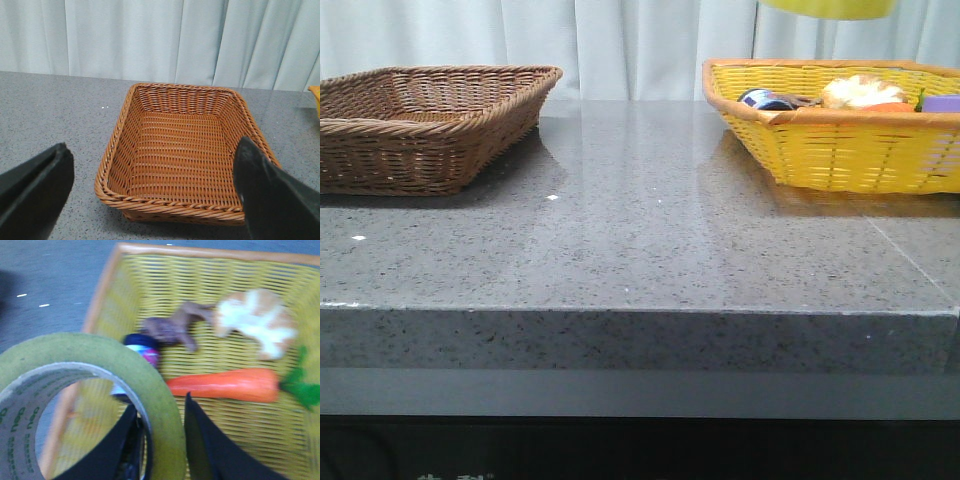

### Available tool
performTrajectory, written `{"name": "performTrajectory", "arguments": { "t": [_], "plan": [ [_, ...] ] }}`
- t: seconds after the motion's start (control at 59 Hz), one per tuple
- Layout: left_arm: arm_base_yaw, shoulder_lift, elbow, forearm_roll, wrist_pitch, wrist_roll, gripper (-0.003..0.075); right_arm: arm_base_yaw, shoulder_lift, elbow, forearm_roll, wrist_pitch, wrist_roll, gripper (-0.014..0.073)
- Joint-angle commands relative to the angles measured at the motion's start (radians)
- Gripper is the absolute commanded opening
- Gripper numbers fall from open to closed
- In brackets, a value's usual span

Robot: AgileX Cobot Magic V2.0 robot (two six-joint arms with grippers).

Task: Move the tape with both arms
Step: 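Lift the tape roll out and set it on the table between baskets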

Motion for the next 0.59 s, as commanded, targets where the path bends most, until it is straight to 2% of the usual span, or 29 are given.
{"name": "performTrajectory", "arguments": {
  "t": [0.0,0.322,0.577],
  "plan": [
    [0.001,0.005,-0.038,-0.006,-0.074,0.000,0.0637,0.075,-0.056,-0.027,0.013,-0.087,-0.021,0.0071],
    [0.001,0.005,-0.038,-0.006,-0.074,0.000,0.0638,0.347,-0.057,0.162,0.013,-0.170,-0.037,0.0071],
    [0.001,0.005,-0.038,-0.006,-0.074,0.000,0.0638,0.434,-0.026,0.298,0.014,-0.248,-0.037,0.0071]
  ]
}}
